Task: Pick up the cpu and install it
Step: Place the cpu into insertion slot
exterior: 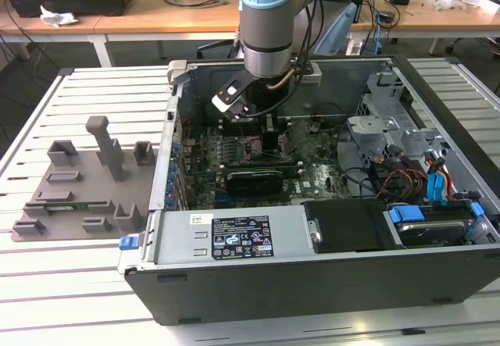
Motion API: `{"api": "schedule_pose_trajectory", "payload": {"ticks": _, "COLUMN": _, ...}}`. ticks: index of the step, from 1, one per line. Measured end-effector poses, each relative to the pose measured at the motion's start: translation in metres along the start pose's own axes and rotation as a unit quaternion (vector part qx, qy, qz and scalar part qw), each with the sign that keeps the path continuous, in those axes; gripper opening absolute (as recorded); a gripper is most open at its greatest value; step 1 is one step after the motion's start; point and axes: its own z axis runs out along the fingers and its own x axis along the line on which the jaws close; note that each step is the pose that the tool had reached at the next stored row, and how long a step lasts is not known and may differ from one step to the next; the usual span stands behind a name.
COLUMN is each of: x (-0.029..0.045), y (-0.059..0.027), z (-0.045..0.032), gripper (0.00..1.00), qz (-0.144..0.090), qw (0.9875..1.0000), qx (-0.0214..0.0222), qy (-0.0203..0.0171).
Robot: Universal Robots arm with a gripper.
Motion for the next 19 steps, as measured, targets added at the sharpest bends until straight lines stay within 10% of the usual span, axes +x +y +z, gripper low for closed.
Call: {"api": "schedule_pose_trajectory", "payload": {"ticks": 19, "x": 0.0, "y": 0.0, "z": 0.0016, "gripper": 0.53, "qz": -0.005, "qw": 1.0, "qx": -0.0001, "qy": 0.0}}
